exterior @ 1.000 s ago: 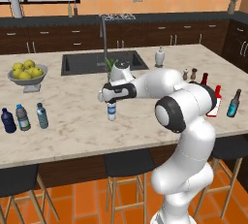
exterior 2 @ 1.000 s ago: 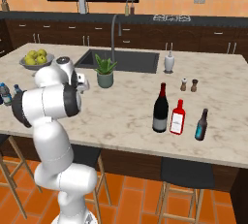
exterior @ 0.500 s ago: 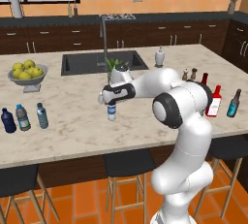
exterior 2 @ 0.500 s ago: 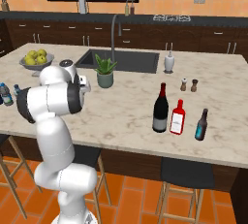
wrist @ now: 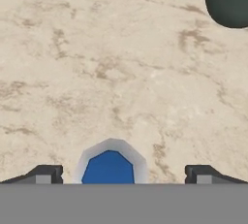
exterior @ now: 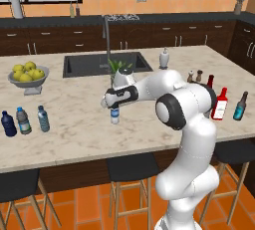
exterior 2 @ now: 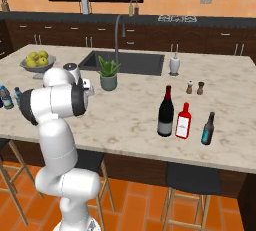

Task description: Move the plastic bottles in the middle to the plastics group, and the glass bottles in the middle to the glass group.

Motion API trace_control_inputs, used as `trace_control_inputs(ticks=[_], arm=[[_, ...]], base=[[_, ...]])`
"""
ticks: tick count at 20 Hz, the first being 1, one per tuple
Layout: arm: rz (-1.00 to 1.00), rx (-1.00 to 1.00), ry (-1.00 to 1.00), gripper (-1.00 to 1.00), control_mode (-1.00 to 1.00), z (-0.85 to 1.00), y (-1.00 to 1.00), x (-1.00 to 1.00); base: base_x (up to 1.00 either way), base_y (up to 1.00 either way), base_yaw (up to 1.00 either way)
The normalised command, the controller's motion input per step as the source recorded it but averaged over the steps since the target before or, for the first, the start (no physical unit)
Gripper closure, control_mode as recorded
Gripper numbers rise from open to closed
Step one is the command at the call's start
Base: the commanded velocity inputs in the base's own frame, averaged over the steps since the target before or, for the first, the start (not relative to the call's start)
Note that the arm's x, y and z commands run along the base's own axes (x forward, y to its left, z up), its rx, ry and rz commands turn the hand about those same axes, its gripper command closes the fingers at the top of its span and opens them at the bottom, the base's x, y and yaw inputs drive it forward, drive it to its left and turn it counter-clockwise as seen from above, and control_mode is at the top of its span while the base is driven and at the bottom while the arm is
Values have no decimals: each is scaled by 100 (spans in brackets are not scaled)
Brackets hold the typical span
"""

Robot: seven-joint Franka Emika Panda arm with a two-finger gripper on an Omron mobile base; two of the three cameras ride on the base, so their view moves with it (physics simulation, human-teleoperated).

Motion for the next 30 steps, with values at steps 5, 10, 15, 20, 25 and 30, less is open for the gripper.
trace_control_inputs(ticks=[5, 10, 15, 20, 25, 30], arm=[[2, 0, 0, 100, -100, -7, 0, 3], [0, 0, 0, 100, -100, 0, 0, 0], [4, 0, 0, 100, -100, 0, 7, -13], [20, 0, 0, 100, -100, 2, 90, -11], [27, 0, 0, 100, -100, 0, 100, 0], [26, 0, 1, 100, -100, 5, 100, -7]], base=[[0, 0, 0], [0, 0, 0], [0, 0, 0], [0, 0, 0], [0, 0, 0], [0, 0, 0]])
